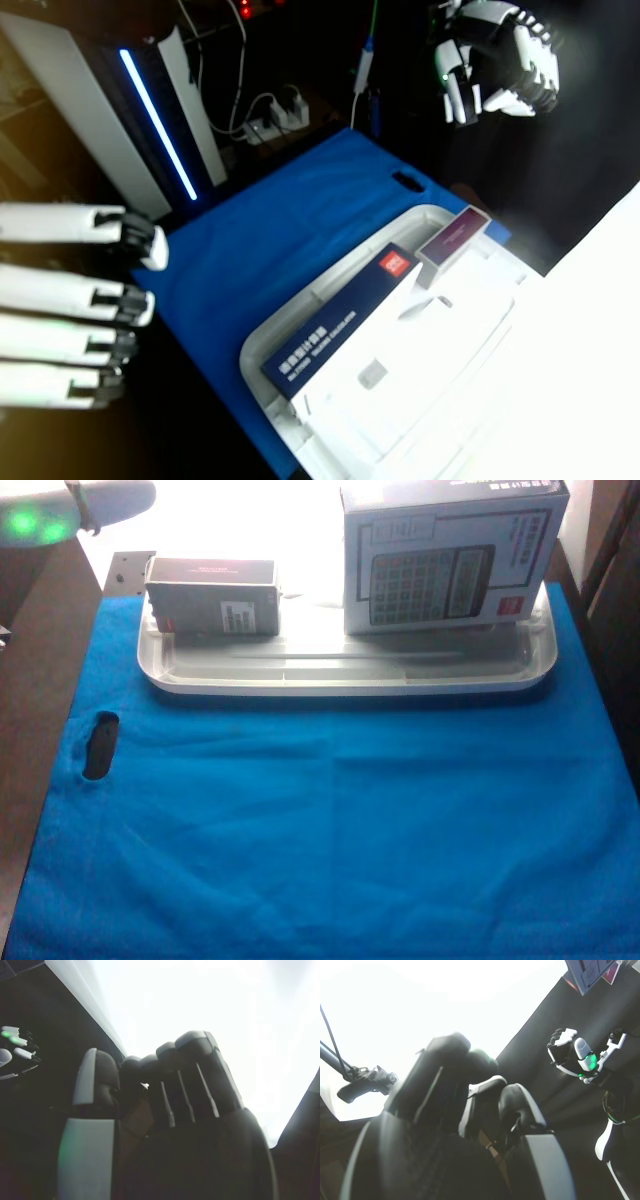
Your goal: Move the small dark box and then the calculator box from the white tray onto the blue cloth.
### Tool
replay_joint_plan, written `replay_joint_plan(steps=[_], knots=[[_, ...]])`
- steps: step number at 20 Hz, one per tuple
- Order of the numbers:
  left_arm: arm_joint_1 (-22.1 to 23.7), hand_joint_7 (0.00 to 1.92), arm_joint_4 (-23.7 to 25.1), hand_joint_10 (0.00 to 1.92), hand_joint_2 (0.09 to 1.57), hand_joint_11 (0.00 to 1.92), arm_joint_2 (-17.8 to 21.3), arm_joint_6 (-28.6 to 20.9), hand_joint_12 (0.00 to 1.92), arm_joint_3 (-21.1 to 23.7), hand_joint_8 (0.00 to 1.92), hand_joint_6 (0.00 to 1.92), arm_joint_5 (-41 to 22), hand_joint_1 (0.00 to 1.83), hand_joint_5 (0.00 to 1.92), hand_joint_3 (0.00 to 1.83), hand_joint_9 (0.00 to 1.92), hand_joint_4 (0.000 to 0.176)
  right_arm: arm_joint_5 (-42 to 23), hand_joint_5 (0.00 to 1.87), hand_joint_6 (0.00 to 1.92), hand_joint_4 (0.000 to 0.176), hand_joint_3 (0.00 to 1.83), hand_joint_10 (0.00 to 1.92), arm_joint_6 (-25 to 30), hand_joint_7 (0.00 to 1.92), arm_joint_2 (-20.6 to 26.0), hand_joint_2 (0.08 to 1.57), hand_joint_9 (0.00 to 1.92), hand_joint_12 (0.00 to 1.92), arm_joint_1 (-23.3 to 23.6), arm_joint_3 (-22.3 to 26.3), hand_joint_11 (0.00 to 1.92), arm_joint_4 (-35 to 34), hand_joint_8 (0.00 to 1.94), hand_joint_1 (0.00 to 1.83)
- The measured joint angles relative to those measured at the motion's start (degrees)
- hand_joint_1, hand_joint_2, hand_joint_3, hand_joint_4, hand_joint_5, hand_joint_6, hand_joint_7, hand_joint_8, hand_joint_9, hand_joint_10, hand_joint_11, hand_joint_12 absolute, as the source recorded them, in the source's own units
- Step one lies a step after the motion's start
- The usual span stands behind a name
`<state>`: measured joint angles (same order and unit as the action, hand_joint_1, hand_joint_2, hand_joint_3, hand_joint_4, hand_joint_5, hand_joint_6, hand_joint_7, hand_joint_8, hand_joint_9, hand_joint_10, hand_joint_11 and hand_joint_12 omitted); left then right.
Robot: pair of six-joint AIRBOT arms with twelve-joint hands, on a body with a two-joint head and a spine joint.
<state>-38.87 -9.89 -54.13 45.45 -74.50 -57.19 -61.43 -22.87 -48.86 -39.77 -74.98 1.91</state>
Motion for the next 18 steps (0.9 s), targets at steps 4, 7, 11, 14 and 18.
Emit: replay_joint_plan(steps=[4,7,11,14,18], knots=[[0.0,0.39,0.2,0.0,1.01,0.0,0.0,0.0,0.45,-0.3,0.0,0.0,0.4,0.51,0.41,0.0,0.29,0.0,0.0,0.45,0.0,0.0,0.0,0.0,0.0,0.45,0.0,0.97,0.28,0.05,0.2,0.0,0.22,-0.3,0.0,0.38],[0.0,0.33,1.9,0.0,1.0,0.0,-0.1,-1.7,0.52,-1.2,0.0,0.0,1.1,0.59,0.34,0.0,0.24,0.0,0.0,0.45,0.0,0.0,0.0,0.0,0.0,0.45,-0.1,0.97,0.28,0.05,0.2,-0.1,0.23,-0.2,0.0,0.36],[2.8,0.18,7.9,0.02,0.89,0.0,-2.1,-6.6,0.19,-4.9,0.01,0.0,7.0,0.83,0.3,0.0,0.09,0.01,0.0,0.46,0.0,0.0,0.0,0.0,0.0,0.46,-0.2,0.96,0.28,0.04,0.2,-0.1,0.22,-0.1,0.0,0.38],[6.1,0.3,16.4,0.0,0.95,0.0,-4.0,-11.3,0.33,-7.9,0.01,0.0,13.9,0.83,0.19,0.0,0.21,0.0,0.0,0.45,0.0,0.0,0.0,0.0,0.0,0.46,-0.2,0.97,0.28,0.03,0.2,-0.2,0.22,-0.2,0.0,0.39],[9.7,0.29,26.9,0.0,0.84,0.02,-7.2,-17.0,0.62,-12.0,0.0,0.0,24.0,0.79,0.15,0.0,0.29,0.0,0.0,0.45,0.0,0.0,0.0,0.0,0.0,0.46,-0.5,0.98,0.27,0.03,0.2,-0.2,0.23,-0.2,0.0,0.36]])
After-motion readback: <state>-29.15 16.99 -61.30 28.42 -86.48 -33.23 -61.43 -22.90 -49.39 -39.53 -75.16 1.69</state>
